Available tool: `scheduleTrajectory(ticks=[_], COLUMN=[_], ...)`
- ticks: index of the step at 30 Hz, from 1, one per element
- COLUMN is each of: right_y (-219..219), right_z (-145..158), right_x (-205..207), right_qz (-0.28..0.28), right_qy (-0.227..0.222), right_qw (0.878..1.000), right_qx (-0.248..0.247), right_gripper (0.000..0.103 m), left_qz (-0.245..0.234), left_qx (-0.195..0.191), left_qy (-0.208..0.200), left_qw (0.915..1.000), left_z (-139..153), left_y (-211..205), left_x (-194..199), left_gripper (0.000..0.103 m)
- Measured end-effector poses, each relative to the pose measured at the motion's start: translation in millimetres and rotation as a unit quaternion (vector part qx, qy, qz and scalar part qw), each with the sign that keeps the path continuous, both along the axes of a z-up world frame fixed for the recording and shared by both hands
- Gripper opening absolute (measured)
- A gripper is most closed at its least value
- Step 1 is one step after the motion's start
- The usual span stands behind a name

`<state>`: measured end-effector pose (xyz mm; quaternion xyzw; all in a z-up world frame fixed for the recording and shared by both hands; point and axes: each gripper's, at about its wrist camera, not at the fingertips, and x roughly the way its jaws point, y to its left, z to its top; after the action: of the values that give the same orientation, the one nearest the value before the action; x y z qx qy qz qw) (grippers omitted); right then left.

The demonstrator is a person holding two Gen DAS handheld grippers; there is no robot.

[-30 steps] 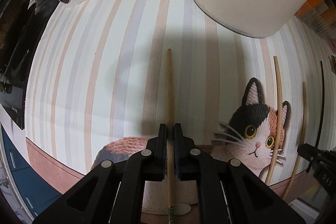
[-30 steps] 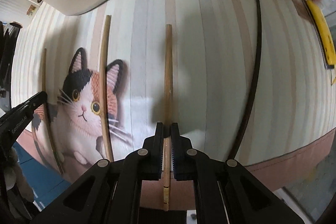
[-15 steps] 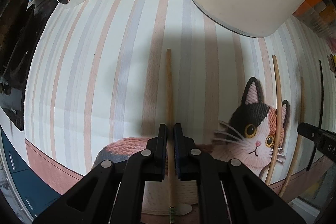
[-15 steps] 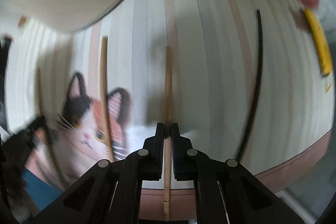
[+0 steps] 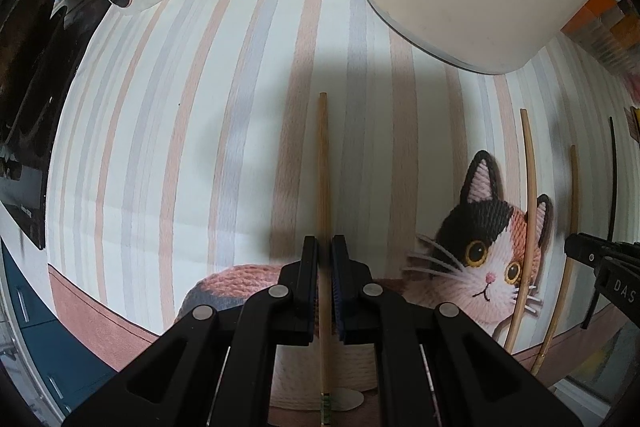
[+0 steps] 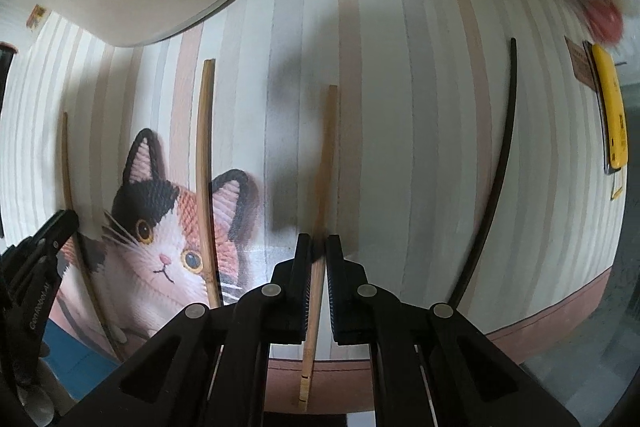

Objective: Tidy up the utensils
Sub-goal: 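Lift both wooden chopsticks upright and carry them over the beige holder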

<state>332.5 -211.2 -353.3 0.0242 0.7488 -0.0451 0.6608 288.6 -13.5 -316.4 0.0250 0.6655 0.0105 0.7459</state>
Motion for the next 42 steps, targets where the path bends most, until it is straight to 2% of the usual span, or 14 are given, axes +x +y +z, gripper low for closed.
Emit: scheduleTrajectory(ticks=[9, 12, 16, 21, 25, 26, 31, 34, 40, 42], right_y=[5.2, 3.2, -4.8, -3.5, -8.1, -11.1, -26.4, -26.4, -28.5, -28.5], right_z=[1.1, 5.4, 30.5, 75.9, 102.8, 99.8, 129.2, 143.0, 187.4, 204.8], right_x=[-3.7, -7.8, -15.2, -18.8, -24.2, -24.7, -32.2, -23.0, -11.3, -4.3], right_qz=[-0.010, -0.024, -0.042, -0.041, -0.044, -0.045, -0.059, -0.065, -0.075, -0.078], right_qy=[-0.013, -0.029, -0.071, -0.139, -0.179, -0.186, -0.225, -0.252, -0.304, -0.324], right_qw=[1.000, 0.999, 0.996, 0.989, 0.982, 0.981, 0.971, 0.964, 0.947, 0.940], right_qx=[-0.004, -0.003, 0.016, 0.027, 0.036, 0.038, 0.048, 0.054, 0.070, 0.078], right_gripper=[0.008, 0.007, 0.007, 0.007, 0.007, 0.007, 0.007, 0.007, 0.007, 0.007], left_qz=[-0.006, 0.002, 0.005, 0.006, 0.011, 0.012, 0.008, 0.009, 0.019, 0.021], left_qx=[0.009, 0.013, -0.006, -0.024, -0.037, -0.039, -0.051, -0.063, -0.090, -0.103], left_qy=[-0.003, -0.021, -0.039, -0.058, -0.089, -0.099, -0.146, -0.173, -0.227, -0.252], left_qw=[0.9999, 0.9997, 0.9992, 0.9980, 0.9953, 0.9942, 0.9879, 0.9828, 0.9694, 0.9621], left_z=[0.4, 8.9, 28.9, 54.0, 80.5, 87.5, 122.2, 146.6, 201.5, 228.4], left_y=[-12.4, -8.9, -7.2, -5.8, -0.2, 5.7, 13.0, 17.5, 24.0, 26.0], left_x=[5.5, 2.9, 3.2, 2.9, 0.9, -1.0, 4.8, 11.4, 22.5, 27.8], left_gripper=[0.004, 0.004, 0.004, 0.004, 0.004, 0.004, 0.004, 0.004, 0.004, 0.004])
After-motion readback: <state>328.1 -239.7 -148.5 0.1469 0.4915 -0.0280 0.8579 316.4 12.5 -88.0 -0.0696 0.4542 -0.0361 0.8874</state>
